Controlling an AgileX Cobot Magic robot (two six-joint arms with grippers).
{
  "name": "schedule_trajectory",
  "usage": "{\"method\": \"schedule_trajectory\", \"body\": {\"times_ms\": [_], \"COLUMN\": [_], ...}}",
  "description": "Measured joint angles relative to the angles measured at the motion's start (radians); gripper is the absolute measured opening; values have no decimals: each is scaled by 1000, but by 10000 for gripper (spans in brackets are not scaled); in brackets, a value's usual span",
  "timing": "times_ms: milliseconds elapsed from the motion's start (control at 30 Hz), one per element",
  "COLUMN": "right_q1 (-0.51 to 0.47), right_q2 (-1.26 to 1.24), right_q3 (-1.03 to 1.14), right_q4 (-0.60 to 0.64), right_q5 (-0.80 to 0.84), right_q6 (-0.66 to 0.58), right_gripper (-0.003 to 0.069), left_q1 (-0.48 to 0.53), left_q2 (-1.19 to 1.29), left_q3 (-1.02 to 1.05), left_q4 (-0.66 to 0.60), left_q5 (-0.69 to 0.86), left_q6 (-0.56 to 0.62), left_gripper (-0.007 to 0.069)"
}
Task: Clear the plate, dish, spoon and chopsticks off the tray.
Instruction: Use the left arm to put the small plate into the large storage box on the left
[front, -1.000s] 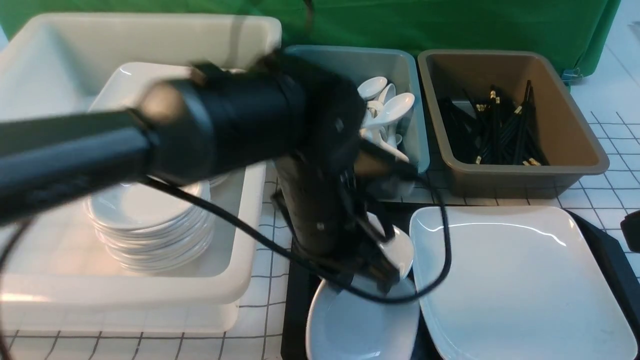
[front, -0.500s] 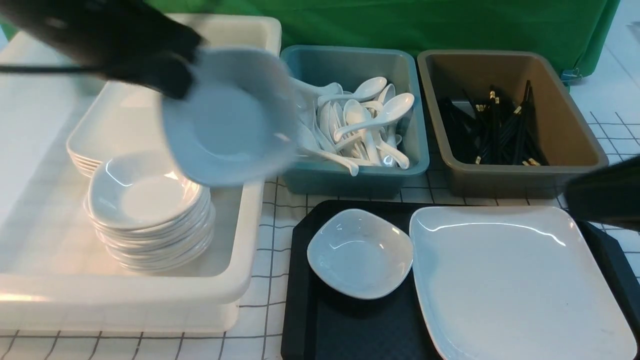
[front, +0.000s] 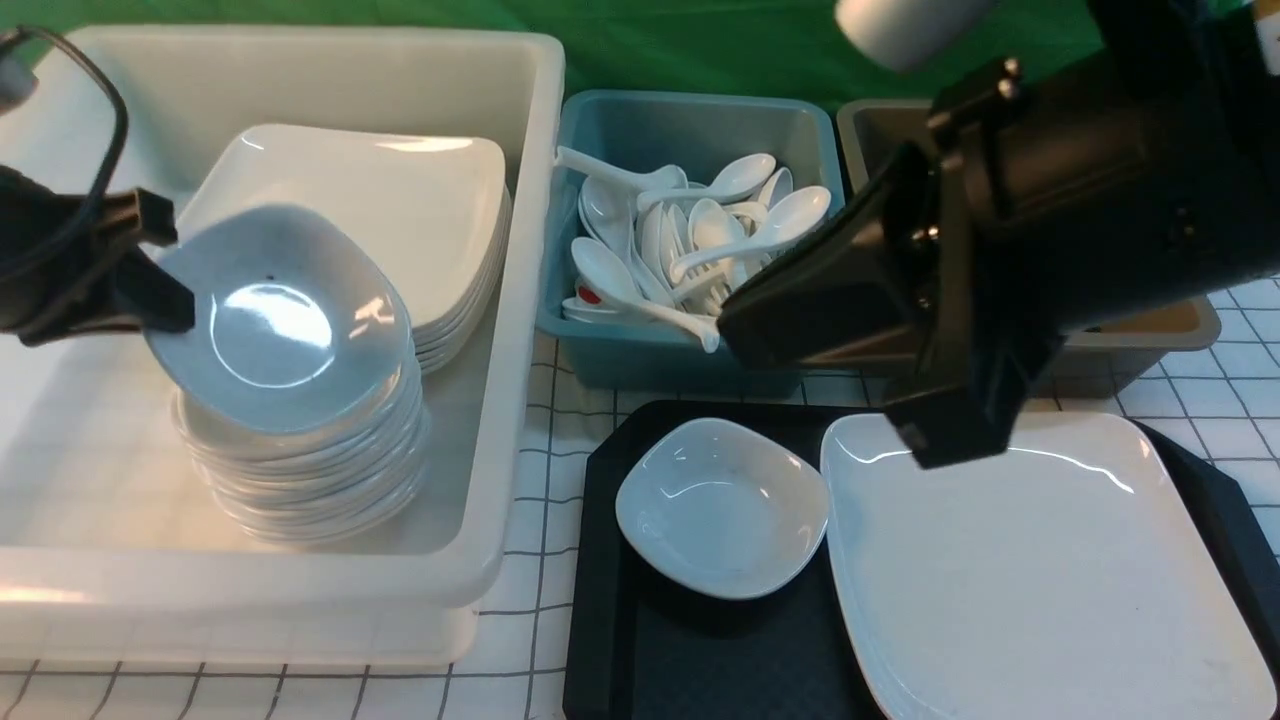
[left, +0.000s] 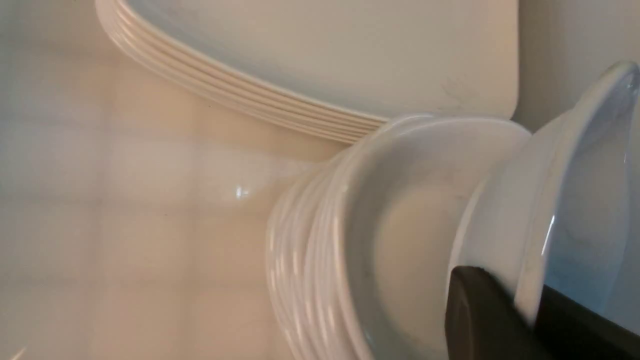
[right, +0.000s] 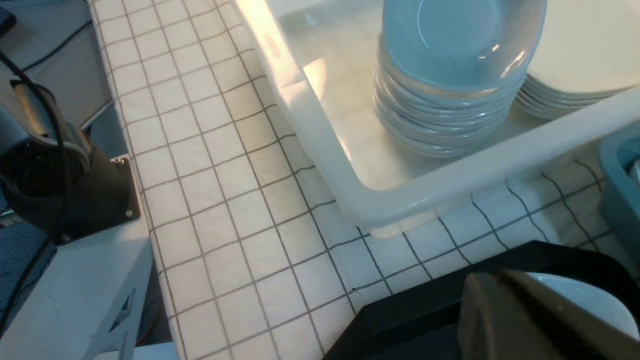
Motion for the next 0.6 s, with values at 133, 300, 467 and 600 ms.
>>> {"method": "schedule_trajectory", "body": {"times_ms": [133,300,467,600], "right_q1": [13,13,13,13], "right_q2": [18,18,14,-13], "right_q3": [-29,-40,-42,-42], "right_q4": [0,-23,-233,-471], "right_q5": [-6,-16,4,66], "right_q6": [3,33,170,310], "right_gripper": [19,19,19,19], "left_q1": [1,1,1,-19], "left_q2": [1,-2,-52,-121], "left_q3": [37,23,-109,-175], "left_q4": [15,32,132,72], "left_q5": [-73,-73,31,87], "left_q6": [24,32,-23,-62], "left_gripper": [127,353,498,435]}}
